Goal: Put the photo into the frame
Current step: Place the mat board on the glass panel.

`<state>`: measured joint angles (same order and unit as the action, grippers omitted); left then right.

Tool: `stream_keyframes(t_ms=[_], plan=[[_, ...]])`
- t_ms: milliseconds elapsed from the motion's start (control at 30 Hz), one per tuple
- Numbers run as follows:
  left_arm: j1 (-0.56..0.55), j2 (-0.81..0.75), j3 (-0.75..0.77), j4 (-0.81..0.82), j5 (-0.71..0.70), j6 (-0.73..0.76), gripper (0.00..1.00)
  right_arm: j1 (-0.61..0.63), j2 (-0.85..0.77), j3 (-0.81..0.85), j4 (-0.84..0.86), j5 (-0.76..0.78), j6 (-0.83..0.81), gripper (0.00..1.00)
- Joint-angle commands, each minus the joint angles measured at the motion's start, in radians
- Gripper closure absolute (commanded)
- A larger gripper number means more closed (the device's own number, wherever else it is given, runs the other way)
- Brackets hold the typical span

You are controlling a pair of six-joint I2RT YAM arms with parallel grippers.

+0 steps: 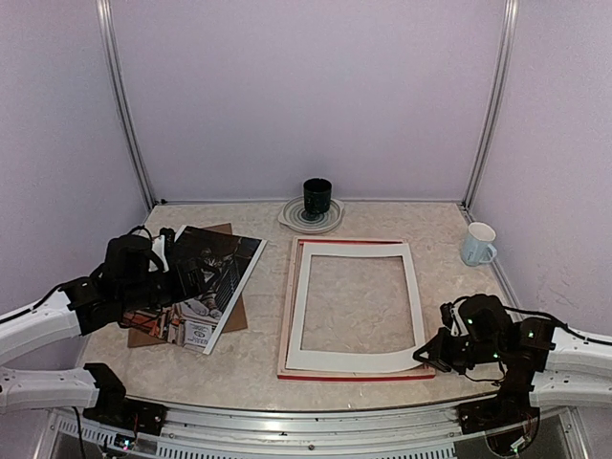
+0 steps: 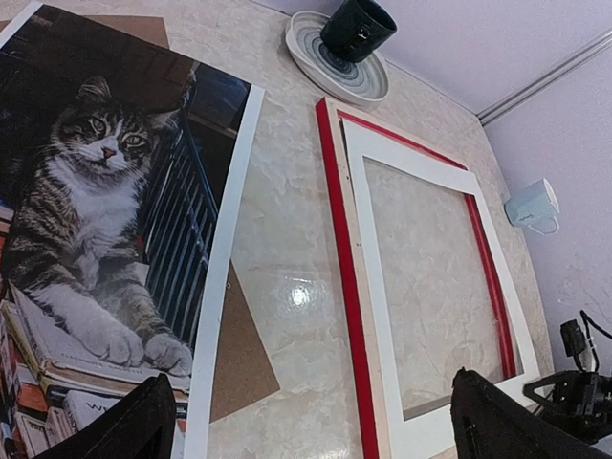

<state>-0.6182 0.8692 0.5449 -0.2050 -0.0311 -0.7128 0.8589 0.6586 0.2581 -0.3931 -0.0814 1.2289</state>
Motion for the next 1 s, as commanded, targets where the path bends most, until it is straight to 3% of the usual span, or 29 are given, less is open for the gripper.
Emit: stream_keyframes(t_ms=[0, 333, 633, 967], plan=[[-0.007, 0.005, -0.005, 0.038, 0.007, 0.0, 0.01, -0.009, 0.036, 0.026, 0.012, 0.024, -0.051, 1.0], [-0.009, 0.001, -0.012, 0.038, 0.005, -0.006, 0.01, -0.014, 0.158, 0.085, 0.056, 0.017, -0.129, 1.0], [-0.018, -0.004, -0.025, 0.047, 0.006, -0.016, 0.01, -0.023, 0.115, 0.098, 0.009, 0.049, -0.138, 1.0], [-0.031, 0.013, -0.013, 0.054, 0.004, -0.019, 0.01, -0.024, 0.178, 0.078, 0.096, 0.007, -0.142, 1.0]])
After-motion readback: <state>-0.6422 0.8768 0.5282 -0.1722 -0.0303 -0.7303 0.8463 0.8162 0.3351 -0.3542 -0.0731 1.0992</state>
